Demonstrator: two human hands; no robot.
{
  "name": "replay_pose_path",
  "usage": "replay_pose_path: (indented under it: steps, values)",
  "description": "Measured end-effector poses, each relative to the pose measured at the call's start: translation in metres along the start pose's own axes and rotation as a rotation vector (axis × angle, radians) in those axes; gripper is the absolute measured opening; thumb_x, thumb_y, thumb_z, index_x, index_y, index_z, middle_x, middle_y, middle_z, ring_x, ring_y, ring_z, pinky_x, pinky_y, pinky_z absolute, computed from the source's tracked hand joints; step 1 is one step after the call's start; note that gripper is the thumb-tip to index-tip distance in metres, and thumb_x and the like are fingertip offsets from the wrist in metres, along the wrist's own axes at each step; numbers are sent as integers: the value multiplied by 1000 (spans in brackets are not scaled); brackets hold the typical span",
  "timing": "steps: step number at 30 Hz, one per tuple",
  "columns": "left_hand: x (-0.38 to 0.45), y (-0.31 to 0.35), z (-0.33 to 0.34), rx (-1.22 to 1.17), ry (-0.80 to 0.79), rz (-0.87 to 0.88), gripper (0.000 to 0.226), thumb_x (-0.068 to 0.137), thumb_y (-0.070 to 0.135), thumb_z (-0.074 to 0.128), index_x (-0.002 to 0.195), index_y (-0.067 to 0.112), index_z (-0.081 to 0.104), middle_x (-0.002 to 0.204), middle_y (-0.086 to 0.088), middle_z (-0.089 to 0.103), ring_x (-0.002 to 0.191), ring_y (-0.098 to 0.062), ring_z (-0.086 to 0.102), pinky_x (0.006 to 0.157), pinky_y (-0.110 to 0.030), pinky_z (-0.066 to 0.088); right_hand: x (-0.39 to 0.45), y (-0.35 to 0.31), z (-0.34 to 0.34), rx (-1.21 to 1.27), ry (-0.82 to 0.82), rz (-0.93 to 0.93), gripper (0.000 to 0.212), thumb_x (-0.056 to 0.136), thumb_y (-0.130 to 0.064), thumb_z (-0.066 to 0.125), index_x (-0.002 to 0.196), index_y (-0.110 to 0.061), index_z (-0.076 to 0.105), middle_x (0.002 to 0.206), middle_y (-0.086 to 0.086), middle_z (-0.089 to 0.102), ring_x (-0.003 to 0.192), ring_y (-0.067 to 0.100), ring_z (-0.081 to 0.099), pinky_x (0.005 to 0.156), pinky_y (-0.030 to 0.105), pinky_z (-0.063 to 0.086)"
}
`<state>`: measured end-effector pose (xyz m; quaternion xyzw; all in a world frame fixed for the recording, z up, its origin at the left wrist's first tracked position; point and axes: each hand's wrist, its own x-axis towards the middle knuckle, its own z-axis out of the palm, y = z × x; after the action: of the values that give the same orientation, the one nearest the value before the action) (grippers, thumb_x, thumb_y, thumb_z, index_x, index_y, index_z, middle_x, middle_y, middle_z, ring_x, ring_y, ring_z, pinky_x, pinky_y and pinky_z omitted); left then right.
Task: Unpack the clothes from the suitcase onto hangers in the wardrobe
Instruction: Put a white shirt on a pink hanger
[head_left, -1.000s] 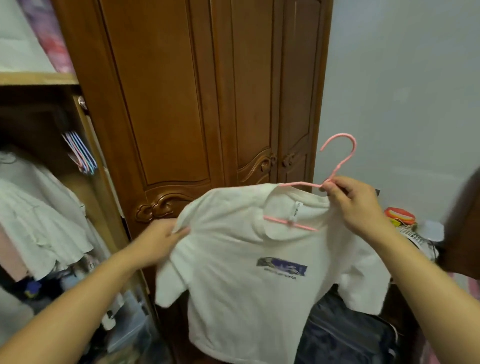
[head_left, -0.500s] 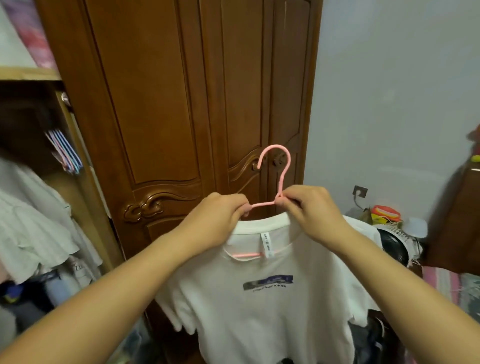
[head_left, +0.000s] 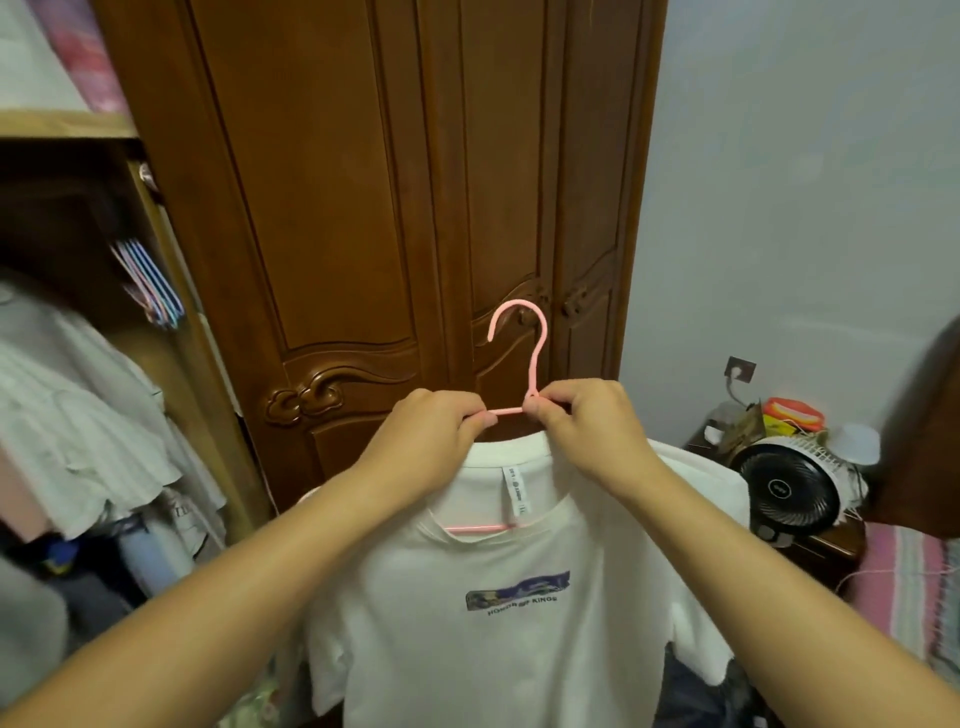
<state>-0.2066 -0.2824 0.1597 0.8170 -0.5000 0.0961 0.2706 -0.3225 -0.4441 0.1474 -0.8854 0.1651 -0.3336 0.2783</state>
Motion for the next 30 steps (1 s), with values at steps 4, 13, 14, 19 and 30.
replay_pose_path:
  steps: [4,13,14,19,30]
  values:
    - [-10,-22,-21,51,-64,40,25,101,46,52,87,33,68,69,10,64,66,-8,59,58,-37,46,5,-5,11,151,-146,-77,15,95,-34,66,89,-29,78,72,-13,69,71,5,61,67,29,50]
    - [-27,-71,-38,109,-142,72,33,105,45,43,86,25,62,81,9,66,77,-11,60,70,-38,45,28,-13,17,142,-224,-264,9,92,-25,70,90,-24,79,79,-13,67,77,3,63,72,24,46]
    - [-24,-64,-33,112,-128,87,38,105,50,39,94,25,65,87,8,68,82,-13,62,73,-39,47,27,-19,26,105,-227,-323,11,91,-26,70,91,-22,80,78,-13,66,76,4,62,71,27,48]
    - [-26,-77,-48,113,61,93,42,101,56,32,102,30,65,92,12,69,87,-11,64,77,-43,52,31,-12,29,76,-247,-322,24,96,-42,60,113,-31,73,98,-16,70,90,1,64,79,24,50]
    - [-57,-123,-73,146,50,69,33,103,43,45,117,26,69,109,12,69,98,-3,61,85,-25,50,39,-38,77,-151,-400,-482,32,104,-48,33,86,-29,51,76,-11,57,70,13,55,66,42,47]
